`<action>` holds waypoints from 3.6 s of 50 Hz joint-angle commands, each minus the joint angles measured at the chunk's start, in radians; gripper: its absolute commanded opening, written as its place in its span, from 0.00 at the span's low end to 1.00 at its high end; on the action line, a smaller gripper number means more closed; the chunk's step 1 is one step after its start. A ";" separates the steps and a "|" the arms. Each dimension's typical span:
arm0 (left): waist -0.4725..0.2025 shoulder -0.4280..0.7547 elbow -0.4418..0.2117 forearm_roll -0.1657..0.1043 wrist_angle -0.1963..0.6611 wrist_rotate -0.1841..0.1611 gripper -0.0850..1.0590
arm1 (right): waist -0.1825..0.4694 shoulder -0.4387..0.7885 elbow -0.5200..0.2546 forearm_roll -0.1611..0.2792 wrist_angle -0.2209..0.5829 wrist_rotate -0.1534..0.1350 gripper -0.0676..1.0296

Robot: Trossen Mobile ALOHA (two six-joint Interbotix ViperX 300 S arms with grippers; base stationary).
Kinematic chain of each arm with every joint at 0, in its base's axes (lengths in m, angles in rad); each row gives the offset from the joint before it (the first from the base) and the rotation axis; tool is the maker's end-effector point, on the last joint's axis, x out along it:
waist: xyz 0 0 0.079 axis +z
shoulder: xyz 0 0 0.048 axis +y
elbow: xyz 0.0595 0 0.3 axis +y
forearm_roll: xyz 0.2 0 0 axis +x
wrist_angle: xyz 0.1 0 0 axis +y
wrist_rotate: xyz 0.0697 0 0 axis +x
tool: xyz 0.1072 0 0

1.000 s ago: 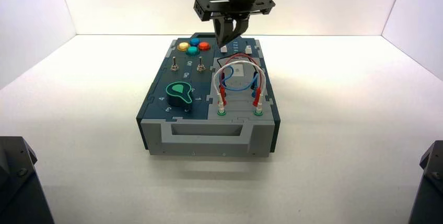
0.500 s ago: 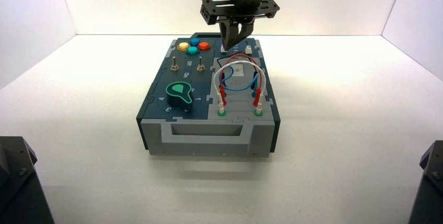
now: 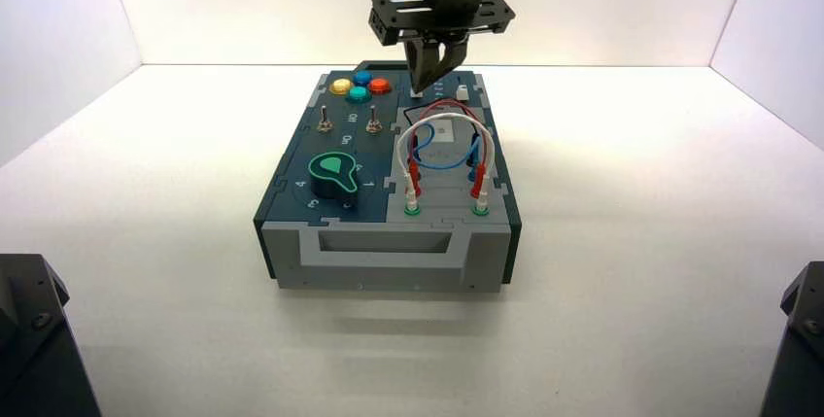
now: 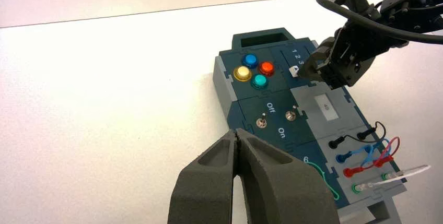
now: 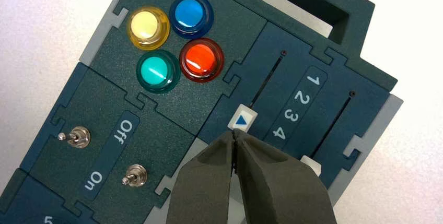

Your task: Move the bottom slider to position 1.

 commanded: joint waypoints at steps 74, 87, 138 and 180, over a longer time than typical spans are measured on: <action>-0.006 0.012 -0.017 -0.002 -0.011 -0.002 0.05 | -0.046 0.035 -0.074 -0.023 0.012 -0.005 0.04; -0.006 0.018 -0.018 -0.002 -0.011 0.000 0.05 | -0.044 0.041 -0.087 -0.023 0.034 -0.006 0.04; -0.006 0.018 -0.018 -0.002 -0.012 0.002 0.05 | -0.043 0.089 -0.152 -0.023 0.063 -0.006 0.04; -0.006 0.018 -0.018 0.000 -0.012 0.002 0.05 | -0.043 0.132 -0.207 -0.023 0.083 -0.008 0.04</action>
